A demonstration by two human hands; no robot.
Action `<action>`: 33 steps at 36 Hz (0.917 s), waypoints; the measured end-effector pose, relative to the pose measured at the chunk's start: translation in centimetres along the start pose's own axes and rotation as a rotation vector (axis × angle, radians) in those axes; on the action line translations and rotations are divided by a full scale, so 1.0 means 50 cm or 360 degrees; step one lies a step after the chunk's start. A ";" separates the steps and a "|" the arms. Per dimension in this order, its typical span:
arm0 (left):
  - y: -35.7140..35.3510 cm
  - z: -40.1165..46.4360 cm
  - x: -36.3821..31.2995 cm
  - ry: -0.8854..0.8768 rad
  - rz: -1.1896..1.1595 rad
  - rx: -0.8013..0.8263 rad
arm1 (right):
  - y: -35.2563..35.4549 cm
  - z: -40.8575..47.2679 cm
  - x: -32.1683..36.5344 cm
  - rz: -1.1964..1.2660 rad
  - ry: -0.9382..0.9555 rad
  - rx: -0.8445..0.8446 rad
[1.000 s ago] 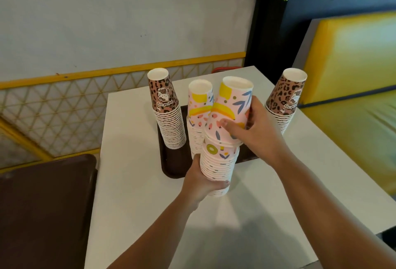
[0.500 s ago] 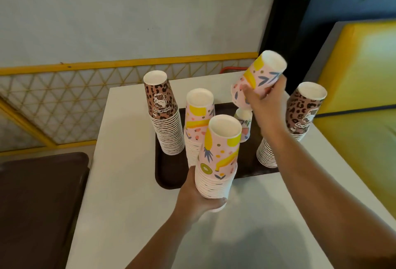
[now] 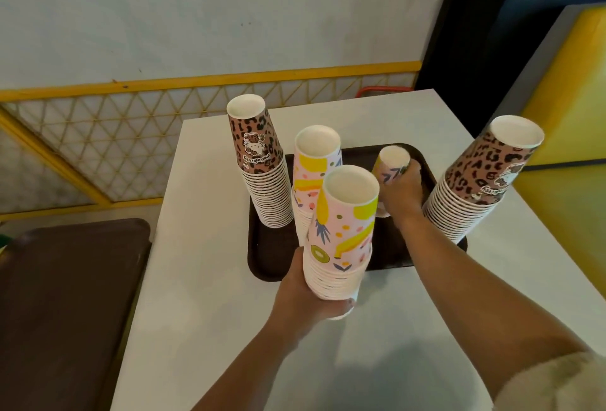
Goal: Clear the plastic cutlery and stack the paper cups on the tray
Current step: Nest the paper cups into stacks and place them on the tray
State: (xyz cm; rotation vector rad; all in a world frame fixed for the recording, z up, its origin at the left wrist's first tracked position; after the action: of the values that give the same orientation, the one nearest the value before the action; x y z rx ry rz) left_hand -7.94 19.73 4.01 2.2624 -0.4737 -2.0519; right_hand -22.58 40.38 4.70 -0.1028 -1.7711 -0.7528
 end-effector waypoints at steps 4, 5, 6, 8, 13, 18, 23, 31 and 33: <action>-0.003 -0.002 -0.003 -0.0032 0.0039 0.0013 | -0.004 -0.026 0.003 -0.0082 -0.0025 0.0140; -0.004 -0.002 -0.005 -0.0047 0.0041 0.0014 | -0.001 -0.038 0.012 -0.0095 -0.0006 0.0144; -0.004 -0.003 -0.009 -0.0065 0.0045 0.0015 | 0.005 -0.053 0.024 -0.0112 0.0021 0.0143; -0.006 -0.005 -0.016 -0.0096 0.0053 0.0012 | 0.026 -0.088 0.049 -0.0109 0.0090 0.0089; -0.012 -0.005 -0.019 -0.0068 0.0018 0.0018 | 0.122 -0.223 0.133 0.0410 0.0603 0.0095; -0.020 -0.007 -0.015 -0.0029 -0.0070 0.0026 | 0.150 -0.305 0.168 0.0239 0.0767 0.0692; -0.030 -0.008 -0.018 -0.0011 -0.0124 0.0045 | 0.145 -0.328 0.163 -0.0025 0.0716 0.0703; -0.031 -0.012 -0.013 0.0024 -0.0109 0.0083 | 0.155 -0.332 0.172 -0.0013 0.0712 0.0527; -0.030 -0.013 -0.011 0.0012 -0.0104 0.0075 | 0.158 -0.331 0.176 0.0000 0.0723 0.0501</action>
State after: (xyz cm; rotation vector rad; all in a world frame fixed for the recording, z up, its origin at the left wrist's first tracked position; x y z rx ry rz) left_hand -7.08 21.19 4.25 2.3414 -0.4586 -2.0833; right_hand -8.42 35.14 18.33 0.2614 -1.4294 -0.4441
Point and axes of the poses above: each hand's wrist, its own z-axis towards the middle knuckle, its own y-axis out of the back of the hand, x = y × z, the point moved 4 cm from there along z, towards the middle knuckle, and after that the axes turned 7 degrees about -y, right-handed, at the moved point
